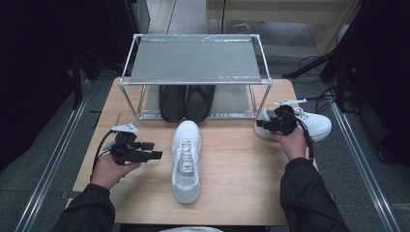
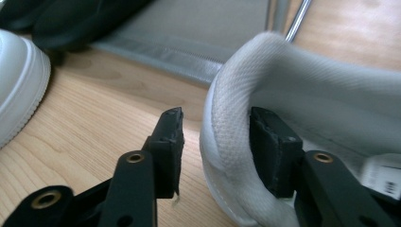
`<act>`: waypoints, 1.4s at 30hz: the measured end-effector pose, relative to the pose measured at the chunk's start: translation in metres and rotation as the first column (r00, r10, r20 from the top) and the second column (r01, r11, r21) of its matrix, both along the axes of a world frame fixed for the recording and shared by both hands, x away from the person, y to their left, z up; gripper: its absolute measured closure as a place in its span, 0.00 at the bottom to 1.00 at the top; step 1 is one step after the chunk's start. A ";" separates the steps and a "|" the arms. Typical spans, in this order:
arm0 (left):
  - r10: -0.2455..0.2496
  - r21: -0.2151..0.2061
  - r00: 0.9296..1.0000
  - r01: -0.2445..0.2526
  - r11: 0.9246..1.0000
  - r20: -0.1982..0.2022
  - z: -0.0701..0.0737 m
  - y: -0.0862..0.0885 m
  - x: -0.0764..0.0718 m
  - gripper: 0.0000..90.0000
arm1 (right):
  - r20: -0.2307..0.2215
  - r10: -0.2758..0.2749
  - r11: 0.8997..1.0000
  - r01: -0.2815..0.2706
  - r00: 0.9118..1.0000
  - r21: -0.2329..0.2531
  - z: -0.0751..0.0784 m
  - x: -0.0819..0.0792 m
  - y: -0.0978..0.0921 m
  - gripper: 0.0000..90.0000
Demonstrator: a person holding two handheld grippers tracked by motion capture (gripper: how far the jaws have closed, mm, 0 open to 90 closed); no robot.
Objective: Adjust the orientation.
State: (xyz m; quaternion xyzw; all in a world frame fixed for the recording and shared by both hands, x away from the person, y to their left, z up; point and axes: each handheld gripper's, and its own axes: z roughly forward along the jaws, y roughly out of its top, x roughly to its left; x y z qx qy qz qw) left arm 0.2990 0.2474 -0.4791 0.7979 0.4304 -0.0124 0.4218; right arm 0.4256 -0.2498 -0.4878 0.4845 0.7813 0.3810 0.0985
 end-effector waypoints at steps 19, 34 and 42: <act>0.008 -0.010 1.000 -0.008 1.000 -0.005 -0.001 0.002 0.002 0.41 | -0.024 0.076 0.994 -0.078 0.997 -0.077 0.004 0.003 0.003 0.88; 0.008 -0.015 1.000 -0.008 1.000 -0.004 0.000 0.001 0.008 0.41 | 0.020 0.120 0.981 -0.116 0.993 -0.157 0.033 -0.031 0.017 0.87; 0.004 -0.017 1.000 -0.004 1.000 0.003 0.002 0.000 0.011 0.41 | 0.022 0.173 0.980 -0.170 0.985 -0.108 0.048 -0.056 0.035 0.86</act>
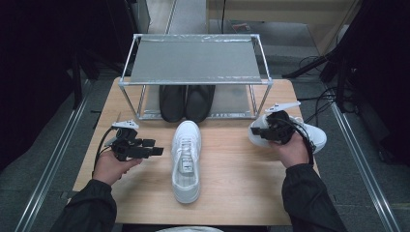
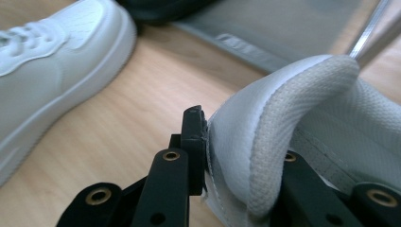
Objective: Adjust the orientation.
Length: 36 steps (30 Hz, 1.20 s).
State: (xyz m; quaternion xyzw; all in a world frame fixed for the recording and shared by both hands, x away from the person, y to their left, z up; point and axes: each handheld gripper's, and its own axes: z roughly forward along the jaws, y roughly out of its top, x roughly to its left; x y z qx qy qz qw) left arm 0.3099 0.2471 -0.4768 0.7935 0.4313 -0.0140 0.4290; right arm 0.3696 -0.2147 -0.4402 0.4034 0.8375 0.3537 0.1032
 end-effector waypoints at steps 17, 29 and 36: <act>-0.005 0.004 1.000 0.005 1.000 0.001 0.002 -0.003 0.003 0.41 | -0.078 0.151 0.988 -0.152 0.985 0.003 -0.001 -0.030 0.063 0.86; -0.005 0.009 1.000 0.005 1.000 0.003 0.001 -0.005 0.003 0.41 | -0.125 0.270 0.962 -0.272 0.955 -0.004 -0.016 -0.043 0.105 0.87; -0.008 0.009 1.000 0.008 1.000 0.004 0.002 -0.005 0.003 0.41 | -0.164 0.309 0.948 -0.318 0.937 -0.031 -0.034 -0.051 0.112 0.87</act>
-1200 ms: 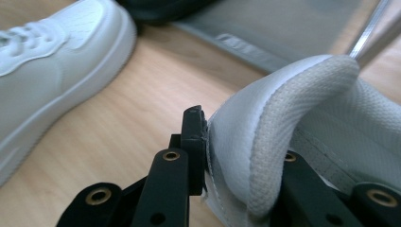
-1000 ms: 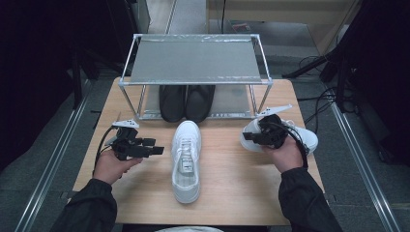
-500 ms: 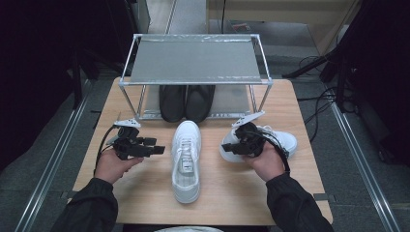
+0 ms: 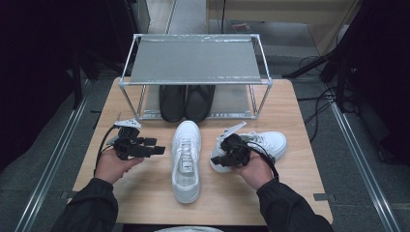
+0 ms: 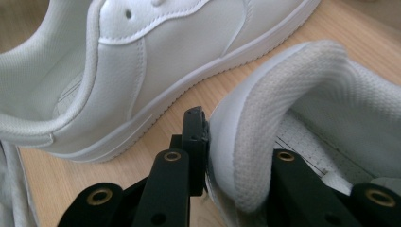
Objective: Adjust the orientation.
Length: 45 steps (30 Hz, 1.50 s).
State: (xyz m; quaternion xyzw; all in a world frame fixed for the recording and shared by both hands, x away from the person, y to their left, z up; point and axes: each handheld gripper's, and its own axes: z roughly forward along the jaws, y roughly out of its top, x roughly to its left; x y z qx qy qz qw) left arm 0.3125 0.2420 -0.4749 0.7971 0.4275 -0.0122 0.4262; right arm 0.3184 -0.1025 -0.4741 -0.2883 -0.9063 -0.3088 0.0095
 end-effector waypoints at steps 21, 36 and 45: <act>-0.003 0.004 1.000 0.003 1.000 0.001 0.000 -0.001 0.001 0.41 | -0.018 -0.008 0.999 0.009 1.000 0.053 0.019 -0.001 -0.023 0.76; -0.004 0.001 1.000 0.004 1.000 0.011 0.001 -0.002 0.001 0.41 | 0.029 -0.081 0.994 0.079 0.996 0.075 0.024 0.004 -0.043 1.00; -0.029 0.006 0.999 0.029 1.000 0.016 0.002 -0.010 0.007 0.41 | -0.020 -0.117 0.991 0.118 0.993 0.057 0.007 0.004 -0.048 1.00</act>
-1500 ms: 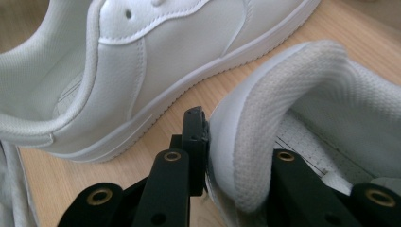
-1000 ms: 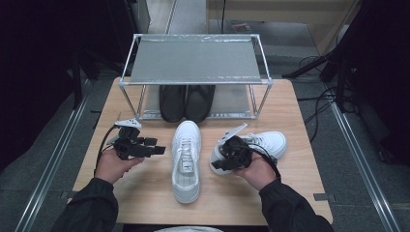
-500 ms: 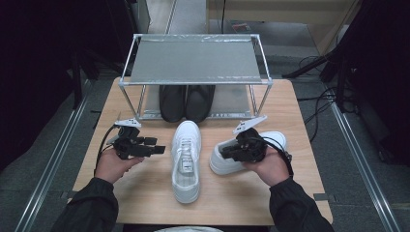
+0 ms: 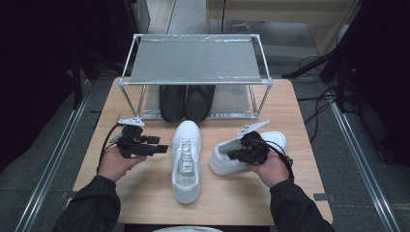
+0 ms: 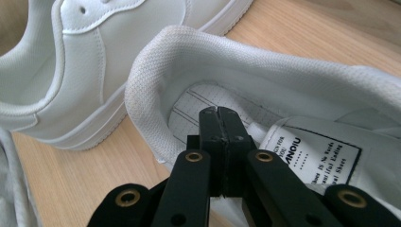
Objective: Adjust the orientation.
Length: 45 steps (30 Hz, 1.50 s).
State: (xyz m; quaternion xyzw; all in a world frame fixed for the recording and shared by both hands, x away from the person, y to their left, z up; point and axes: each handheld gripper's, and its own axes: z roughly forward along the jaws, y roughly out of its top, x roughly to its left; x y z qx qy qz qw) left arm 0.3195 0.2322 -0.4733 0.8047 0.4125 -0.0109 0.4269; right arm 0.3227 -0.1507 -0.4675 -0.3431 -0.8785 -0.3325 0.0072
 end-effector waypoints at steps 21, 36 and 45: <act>-0.048 -0.001 0.999 0.048 0.999 0.017 0.006 -0.017 0.016 0.41 | -0.023 -0.007 1.000 0.007 1.000 0.003 -0.001 -0.028 -0.019 1.00; -0.047 0.011 0.998 0.046 0.999 0.040 0.008 -0.020 0.019 0.41 | -0.040 -0.074 0.997 0.074 0.996 -0.005 0.004 -0.049 -0.055 1.00; -0.046 0.011 0.998 0.045 0.999 0.038 0.008 -0.019 0.020 0.41 | 0.074 -0.205 0.974 0.196 0.976 0.110 0.031 -0.049 -0.089 1.00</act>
